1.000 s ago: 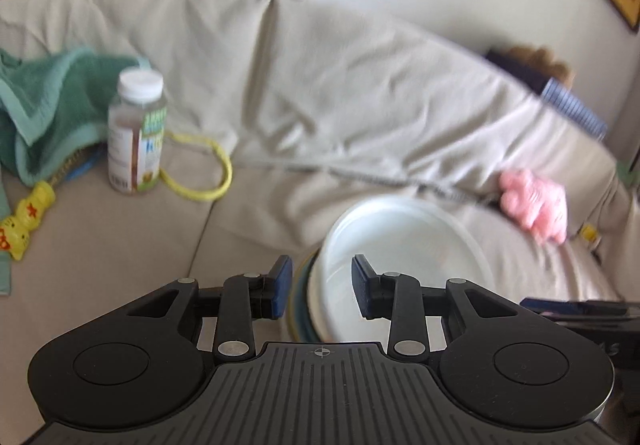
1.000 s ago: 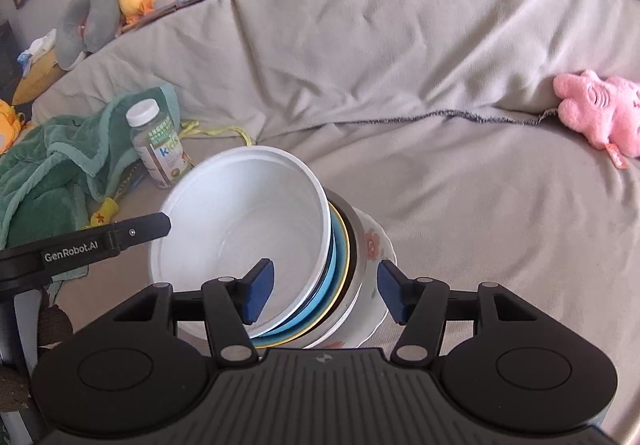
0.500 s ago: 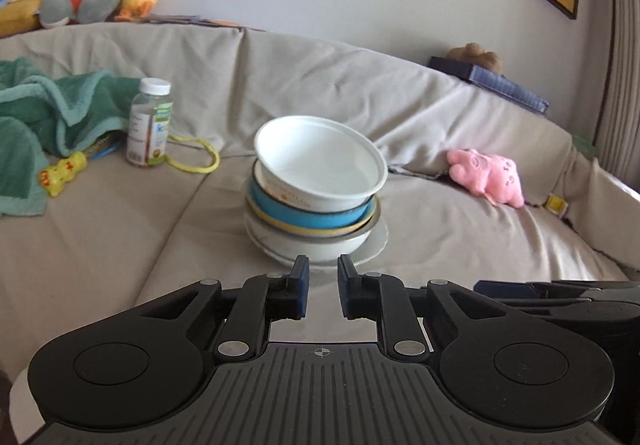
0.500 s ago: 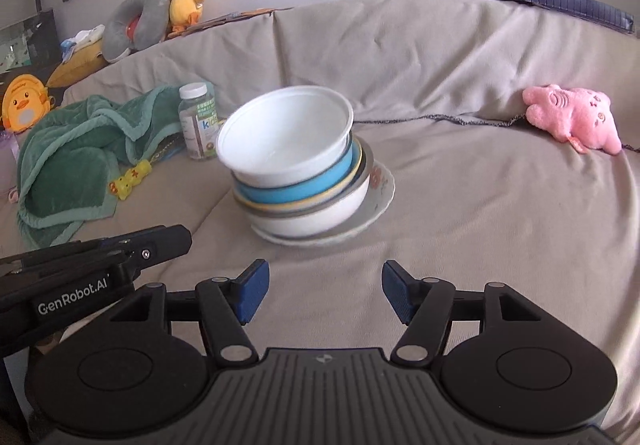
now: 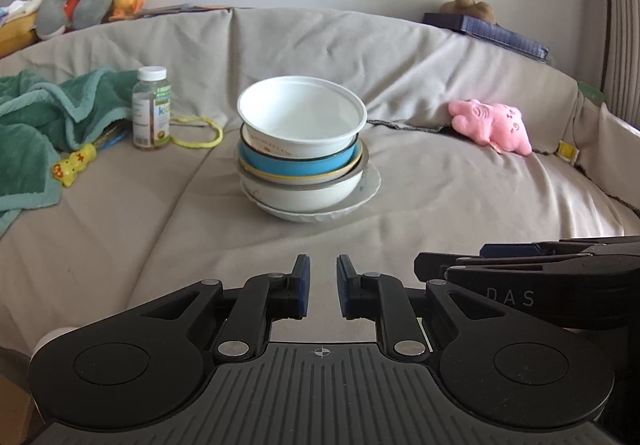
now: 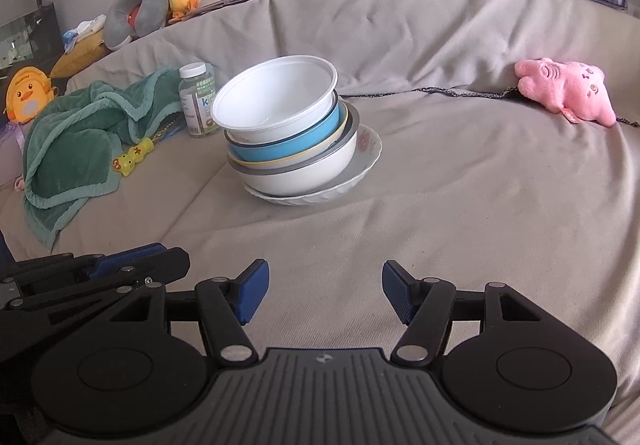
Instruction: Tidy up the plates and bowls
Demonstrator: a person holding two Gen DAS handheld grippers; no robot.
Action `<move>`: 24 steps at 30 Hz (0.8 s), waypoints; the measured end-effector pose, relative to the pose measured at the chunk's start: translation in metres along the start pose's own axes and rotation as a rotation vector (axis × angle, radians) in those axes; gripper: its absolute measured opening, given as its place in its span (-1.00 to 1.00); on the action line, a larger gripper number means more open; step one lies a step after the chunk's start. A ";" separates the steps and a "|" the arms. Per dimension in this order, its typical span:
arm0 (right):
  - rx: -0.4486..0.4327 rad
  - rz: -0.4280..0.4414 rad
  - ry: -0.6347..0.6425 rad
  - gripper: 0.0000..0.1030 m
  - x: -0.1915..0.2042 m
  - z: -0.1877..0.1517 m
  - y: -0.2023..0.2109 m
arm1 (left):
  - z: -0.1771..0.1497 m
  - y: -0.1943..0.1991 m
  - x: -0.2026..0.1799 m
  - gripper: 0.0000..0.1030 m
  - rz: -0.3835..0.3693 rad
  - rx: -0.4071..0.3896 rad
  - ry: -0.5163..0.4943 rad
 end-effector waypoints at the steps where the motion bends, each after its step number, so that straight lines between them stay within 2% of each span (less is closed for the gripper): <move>1: -0.001 -0.003 -0.002 0.24 0.000 0.000 0.000 | 0.000 -0.001 0.001 -0.67 0.003 0.004 0.001; 24: 0.028 0.001 -0.006 0.24 -0.003 0.001 -0.005 | 0.001 -0.004 -0.003 -0.67 0.002 0.013 -0.001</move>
Point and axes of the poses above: each gripper's, at about its wrist camera, not at the fingertips, and y roughly against the way its jaws point, x to its left, z to its top, the point moved 1 cm from there along -y, roughly the way its jaws point, and after that the axes turned 1 degree about x, right-handed, at the moved point
